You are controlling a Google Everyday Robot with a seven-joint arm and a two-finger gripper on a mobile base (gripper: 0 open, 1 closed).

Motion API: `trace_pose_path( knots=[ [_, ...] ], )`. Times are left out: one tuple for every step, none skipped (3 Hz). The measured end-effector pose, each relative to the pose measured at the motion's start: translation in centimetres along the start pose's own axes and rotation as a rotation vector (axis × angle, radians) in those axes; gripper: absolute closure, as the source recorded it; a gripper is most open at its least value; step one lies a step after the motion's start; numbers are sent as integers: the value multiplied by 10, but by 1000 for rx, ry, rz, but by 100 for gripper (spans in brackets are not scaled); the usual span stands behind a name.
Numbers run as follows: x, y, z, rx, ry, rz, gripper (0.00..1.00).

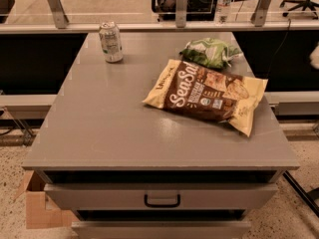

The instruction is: Move brown chip bag near 7up can

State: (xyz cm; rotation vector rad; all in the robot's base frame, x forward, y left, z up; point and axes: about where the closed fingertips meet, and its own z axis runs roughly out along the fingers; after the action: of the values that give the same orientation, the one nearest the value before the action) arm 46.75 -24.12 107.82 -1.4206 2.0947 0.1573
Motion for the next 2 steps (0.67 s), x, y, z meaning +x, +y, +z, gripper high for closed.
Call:
trace_pose_path(
  knots=[
    [-27, 7, -66, 11, -174, 46, 0],
    [-25, -23, -35, 37, -255, 1, 0]
  ],
)
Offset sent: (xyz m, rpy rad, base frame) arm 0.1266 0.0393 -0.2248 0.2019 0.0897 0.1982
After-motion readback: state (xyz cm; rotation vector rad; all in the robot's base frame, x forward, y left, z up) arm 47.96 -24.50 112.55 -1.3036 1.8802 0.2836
